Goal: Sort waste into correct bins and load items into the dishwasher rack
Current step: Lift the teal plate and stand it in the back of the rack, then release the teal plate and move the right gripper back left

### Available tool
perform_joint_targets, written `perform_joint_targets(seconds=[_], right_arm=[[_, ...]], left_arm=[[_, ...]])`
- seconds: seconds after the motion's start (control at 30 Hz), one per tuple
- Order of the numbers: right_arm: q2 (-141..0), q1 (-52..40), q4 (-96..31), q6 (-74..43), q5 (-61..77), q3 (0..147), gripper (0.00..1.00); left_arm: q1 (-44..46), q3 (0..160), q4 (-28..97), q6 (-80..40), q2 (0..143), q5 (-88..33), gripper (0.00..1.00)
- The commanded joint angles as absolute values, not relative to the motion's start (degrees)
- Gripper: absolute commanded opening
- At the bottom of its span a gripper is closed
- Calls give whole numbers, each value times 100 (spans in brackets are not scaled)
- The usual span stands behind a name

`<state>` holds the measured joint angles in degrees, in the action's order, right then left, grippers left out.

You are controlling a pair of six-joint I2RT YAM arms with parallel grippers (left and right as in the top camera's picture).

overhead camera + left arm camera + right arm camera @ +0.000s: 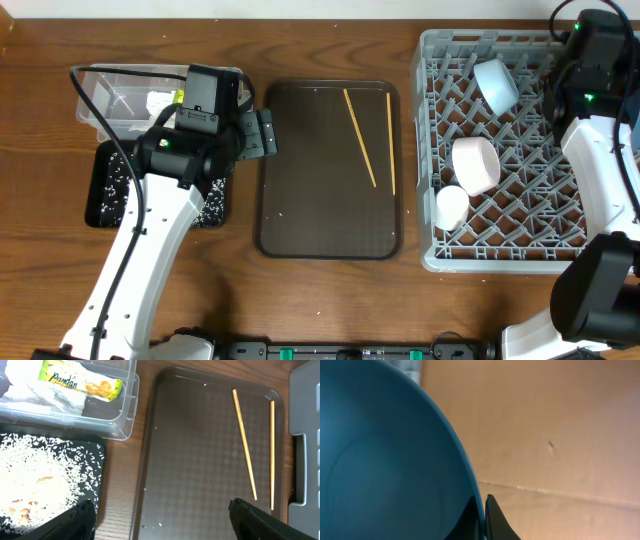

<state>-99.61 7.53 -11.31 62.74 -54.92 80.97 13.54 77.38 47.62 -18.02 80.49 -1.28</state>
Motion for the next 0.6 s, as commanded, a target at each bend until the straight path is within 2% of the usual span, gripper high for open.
perform_joint_targets(seconds=[0.0,0.2,0.27,0.3,0.33,0.4,0.57], right_arm=[[-9977,786,-1323,6368,-4984,8147,1],[-10055,777,-1726,6173,-4696,8097,2],[-10055,731,-1802,5848,-4545,8095,37],[-10055,703,-1804,5708,-4519,8095,61],[-10055,674,-1804,5588,-4491,8095,71],[-10053,631,-1802,5430,-4464,8095,82],[-10051,591,-1660,5074,-4449,8097,85]], left_arm=[[1323,7787,4775,-1789,8090,-80,88],[1323,7787,4775,-1789,8090,-80,88],[1323,7787,4775,-1789,8090,-80,88],[1323,7787,4775,-1789,8090,-80,88],[1323,7787,4775,-1789,8090,-80,88],[1323,7787,4775,-1789,8090,-80,88],[1323,7787,4775,-1789,8090,-80,88]])
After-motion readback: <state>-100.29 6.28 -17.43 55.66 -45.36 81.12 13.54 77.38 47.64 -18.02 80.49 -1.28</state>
